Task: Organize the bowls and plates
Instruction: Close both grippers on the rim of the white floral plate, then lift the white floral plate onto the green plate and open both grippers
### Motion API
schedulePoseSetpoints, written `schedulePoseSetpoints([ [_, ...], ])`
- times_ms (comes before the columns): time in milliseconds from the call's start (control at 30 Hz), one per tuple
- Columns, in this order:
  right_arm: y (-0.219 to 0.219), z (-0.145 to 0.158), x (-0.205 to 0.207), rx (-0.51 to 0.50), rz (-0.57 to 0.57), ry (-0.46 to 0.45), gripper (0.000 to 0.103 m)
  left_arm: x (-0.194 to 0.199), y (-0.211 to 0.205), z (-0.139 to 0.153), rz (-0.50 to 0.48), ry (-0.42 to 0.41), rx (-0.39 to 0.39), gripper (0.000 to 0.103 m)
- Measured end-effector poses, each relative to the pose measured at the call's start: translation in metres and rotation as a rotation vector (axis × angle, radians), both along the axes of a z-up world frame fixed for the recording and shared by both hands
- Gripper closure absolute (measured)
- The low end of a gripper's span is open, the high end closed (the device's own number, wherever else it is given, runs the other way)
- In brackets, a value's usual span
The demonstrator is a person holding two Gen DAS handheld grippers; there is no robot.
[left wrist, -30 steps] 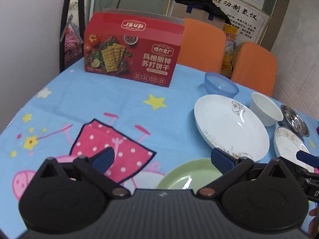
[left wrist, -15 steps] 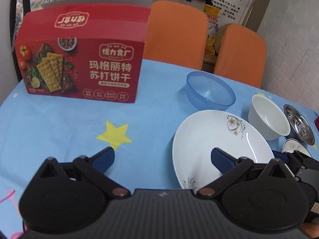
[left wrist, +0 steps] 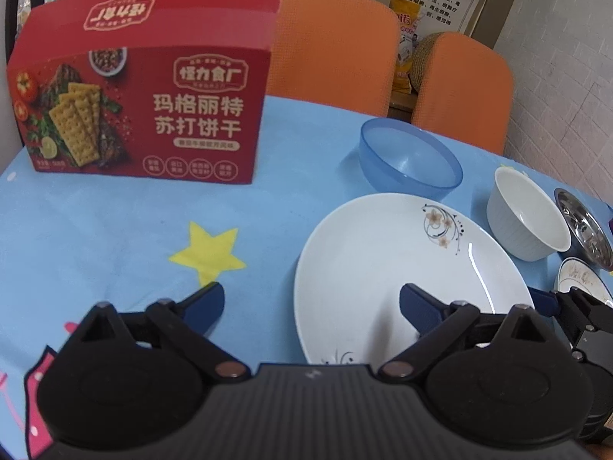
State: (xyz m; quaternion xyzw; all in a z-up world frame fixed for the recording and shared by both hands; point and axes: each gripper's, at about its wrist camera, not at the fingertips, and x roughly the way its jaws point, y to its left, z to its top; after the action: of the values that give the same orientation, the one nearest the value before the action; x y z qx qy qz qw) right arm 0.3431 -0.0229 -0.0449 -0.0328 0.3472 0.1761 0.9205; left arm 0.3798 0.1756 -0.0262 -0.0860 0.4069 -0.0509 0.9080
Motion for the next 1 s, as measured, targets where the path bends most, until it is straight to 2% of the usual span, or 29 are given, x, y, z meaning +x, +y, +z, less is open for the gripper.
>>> schedulePoseSetpoints([
  [100, -0.003, -0.001, -0.003, 0.002, 0.026, -0.017, 0.000, 0.000, -0.008, -0.004, -0.006, -0.007, 0.050, 0.014],
  [333, -0.004, -0.002, -0.009, 0.002, 0.052, -0.040, 0.000, -0.002, -0.020, -0.009, -0.008, -0.037, 0.128, 0.017],
  [433, -0.003, -0.002, -0.010, 0.018, 0.090, -0.041, 0.000, -0.004, -0.023, -0.007, -0.016, -0.048, 0.126, 0.028],
  [467, -0.003, -0.002, -0.010, 0.016, 0.089, -0.046, 0.000, -0.004, -0.026, -0.007, -0.019, -0.051, 0.125, 0.035],
  [500, -0.002, -0.002, -0.011, 0.014, 0.090, -0.054, 0.000, -0.005, -0.029, -0.006, -0.026, -0.052, 0.116, 0.046],
  [567, -0.002, -0.001, -0.010, 0.013, 0.072, -0.056, 0.000, -0.005, -0.034, -0.004, -0.001, -0.036, 0.121, 0.047],
  [667, -0.008, 0.005, -0.009, 0.039, 0.043, -0.028, 0.000, -0.002, -0.032, 0.004, 0.031, 0.006, 0.069, 0.061],
  [733, -0.011, 0.015, -0.014, 0.064, 0.043, -0.040, 0.000, -0.007, -0.033, 0.018, 0.038, -0.022, 0.075, 0.061],
  [867, -0.010, 0.040, -0.034, 0.067, 0.031, -0.125, 0.000, -0.023, -0.037, 0.048, 0.038, -0.087, 0.092, 0.061],
  [1000, -0.012, 0.061, -0.059, 0.076, 0.028, -0.175, 0.000, -0.053, -0.035, 0.070, 0.035, -0.135, 0.089, 0.061],
])
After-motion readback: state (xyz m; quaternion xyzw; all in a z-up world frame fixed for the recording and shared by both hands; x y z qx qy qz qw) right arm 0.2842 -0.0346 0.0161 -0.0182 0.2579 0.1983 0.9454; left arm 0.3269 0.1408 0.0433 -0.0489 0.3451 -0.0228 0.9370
